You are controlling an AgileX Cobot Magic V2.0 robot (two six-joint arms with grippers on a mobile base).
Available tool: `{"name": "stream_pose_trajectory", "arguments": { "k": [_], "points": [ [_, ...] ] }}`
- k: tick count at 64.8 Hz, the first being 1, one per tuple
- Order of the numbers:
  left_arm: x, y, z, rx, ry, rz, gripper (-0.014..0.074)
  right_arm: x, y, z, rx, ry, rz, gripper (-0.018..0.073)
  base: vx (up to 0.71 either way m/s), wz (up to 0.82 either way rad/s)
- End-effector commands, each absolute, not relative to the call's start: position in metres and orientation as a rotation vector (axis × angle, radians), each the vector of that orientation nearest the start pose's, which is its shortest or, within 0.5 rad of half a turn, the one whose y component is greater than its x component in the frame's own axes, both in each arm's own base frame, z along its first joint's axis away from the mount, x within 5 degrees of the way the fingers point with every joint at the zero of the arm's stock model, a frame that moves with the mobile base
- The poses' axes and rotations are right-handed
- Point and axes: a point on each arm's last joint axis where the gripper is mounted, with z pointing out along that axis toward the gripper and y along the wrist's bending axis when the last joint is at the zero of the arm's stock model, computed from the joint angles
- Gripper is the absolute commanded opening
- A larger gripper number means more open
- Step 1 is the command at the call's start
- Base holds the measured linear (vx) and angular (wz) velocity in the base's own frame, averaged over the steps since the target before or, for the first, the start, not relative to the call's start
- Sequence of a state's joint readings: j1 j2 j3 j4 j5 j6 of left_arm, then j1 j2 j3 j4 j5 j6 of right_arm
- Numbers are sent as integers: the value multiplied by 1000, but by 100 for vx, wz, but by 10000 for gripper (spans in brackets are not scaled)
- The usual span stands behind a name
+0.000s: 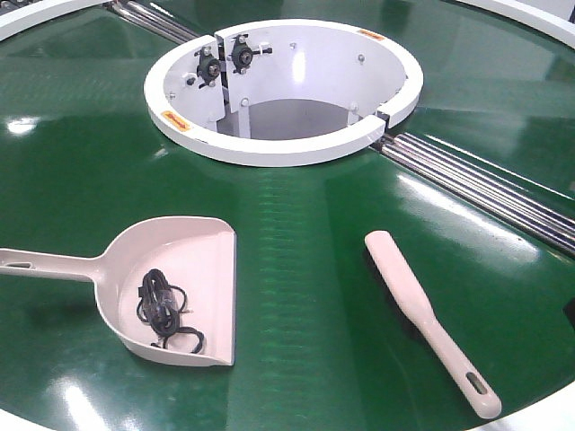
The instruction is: Clean and inspect green conveyor with broom and dustpan
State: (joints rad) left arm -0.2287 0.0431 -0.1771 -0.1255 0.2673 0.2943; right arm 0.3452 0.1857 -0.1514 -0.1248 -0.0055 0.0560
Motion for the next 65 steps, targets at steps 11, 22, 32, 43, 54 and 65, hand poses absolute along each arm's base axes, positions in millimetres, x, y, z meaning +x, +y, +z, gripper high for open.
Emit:
{"name": "stream_pose_trajectory", "arguments": {
  "k": [11,22,32,43,54,65],
  "points": [
    [47,-14,262,311,1489,-88,-8,64,24,270,-296,1389,233,-8,0,0],
    [47,-14,262,311,1489,-88,-8,64,24,270,-296,1389,233,-8,0,0],
    [50,-13,253,305,1515,-63,-8,64,24,270,-296,1389,233,-8,0,0],
    [59,-7,215,162,1559,-27,-8,64,24,270,-296,1389,233,-8,0,0],
    [55,-4,205,54,1462,-52,-8,64,24,270,-296,1390,233,-8,0,0],
    [55,-3,204,44,1465,-37,-8,65,24,269,-297,1393,232,-8,0,0]
  ]
}}
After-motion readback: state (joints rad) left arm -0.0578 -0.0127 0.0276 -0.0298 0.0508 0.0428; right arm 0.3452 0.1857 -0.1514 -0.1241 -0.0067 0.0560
